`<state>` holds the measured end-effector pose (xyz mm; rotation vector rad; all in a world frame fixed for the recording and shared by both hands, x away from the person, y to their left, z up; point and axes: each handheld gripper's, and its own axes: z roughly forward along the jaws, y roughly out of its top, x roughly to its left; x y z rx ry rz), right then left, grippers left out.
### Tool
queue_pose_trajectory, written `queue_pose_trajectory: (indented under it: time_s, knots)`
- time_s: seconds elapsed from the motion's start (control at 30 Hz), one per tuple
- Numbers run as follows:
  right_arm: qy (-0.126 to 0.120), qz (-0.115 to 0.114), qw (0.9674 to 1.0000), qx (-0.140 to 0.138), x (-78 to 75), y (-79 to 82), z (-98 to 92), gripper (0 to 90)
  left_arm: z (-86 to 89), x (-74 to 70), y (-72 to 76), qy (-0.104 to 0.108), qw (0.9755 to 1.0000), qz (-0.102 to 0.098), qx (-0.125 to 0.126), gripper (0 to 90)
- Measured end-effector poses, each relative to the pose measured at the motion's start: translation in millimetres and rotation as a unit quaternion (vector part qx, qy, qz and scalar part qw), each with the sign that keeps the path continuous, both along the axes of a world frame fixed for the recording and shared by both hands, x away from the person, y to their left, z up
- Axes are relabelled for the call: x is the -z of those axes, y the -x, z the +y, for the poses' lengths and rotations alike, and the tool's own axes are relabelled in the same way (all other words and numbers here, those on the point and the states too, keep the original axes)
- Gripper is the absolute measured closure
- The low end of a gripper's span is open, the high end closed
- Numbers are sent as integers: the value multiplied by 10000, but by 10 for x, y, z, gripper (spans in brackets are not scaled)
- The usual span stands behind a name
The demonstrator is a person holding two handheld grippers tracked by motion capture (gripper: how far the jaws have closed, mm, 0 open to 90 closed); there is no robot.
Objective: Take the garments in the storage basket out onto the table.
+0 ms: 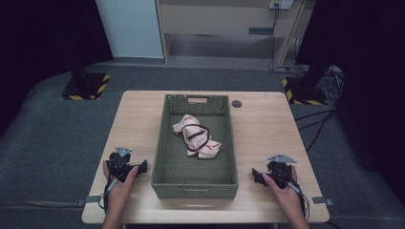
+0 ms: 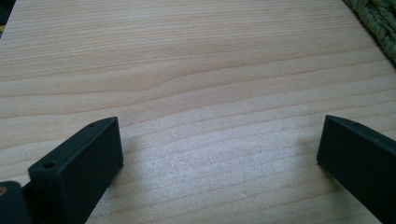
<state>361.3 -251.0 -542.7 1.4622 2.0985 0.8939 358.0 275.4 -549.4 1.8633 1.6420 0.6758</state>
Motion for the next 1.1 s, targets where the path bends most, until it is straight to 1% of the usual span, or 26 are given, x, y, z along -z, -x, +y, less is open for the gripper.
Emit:
queue_pose_trajectory:
  time_s: [0.13,0.3,0.47,0.53,0.7,0.73,0.77,0.8,0.93,0.97,1.0,1.03,1.1]
  knots:
    - [40,-30,10000,-61,-44,56,2,33,0,0,0,-1,10000,1,1,0]
    - [30,-98,9999,-91,-165,129,1,34,0,0,0,-1,10000,0,1,0]
    - [29,-225,9995,-213,-331,192,27,35,0,0,0,0,10000,0,1,0]
    - [-22,-258,9994,-240,-401,212,42,35,0,0,0,1,10000,0,0,0]
    - [-42,-379,9987,-333,-603,253,106,33,0,0,0,0,10000,1,1,0]
    - [-42,-379,9987,-333,-603,253,106,33,0,0,0,0,10000,1,1,0]
    - [-35,-400,9986,-341,-649,262,122,32,0,0,0,-1,10000,0,1,0]
    - [16,-460,9983,-368,-739,277,153,31,0,0,0,-1,10000,0,1,0]
    - [-18,-551,9975,-440,-901,287,216,31,0,0,0,-1,10000,0,1,0]
    - [-18,-551,9975,-440,-901,287,216,31,0,0,0,-1,10000,0,1,0]
    - [27,-583,9972,-468,-931,286,232,31,0,0,0,0,10000,-1,1,0]
    - [12,-599,9970,-498,-981,280,260,31,1,0,0,-2,10000,0,2,0]
    - [1,-630,9966,-532,-1030,274,283,30,0,0,0,-1,10000,0,1,0]
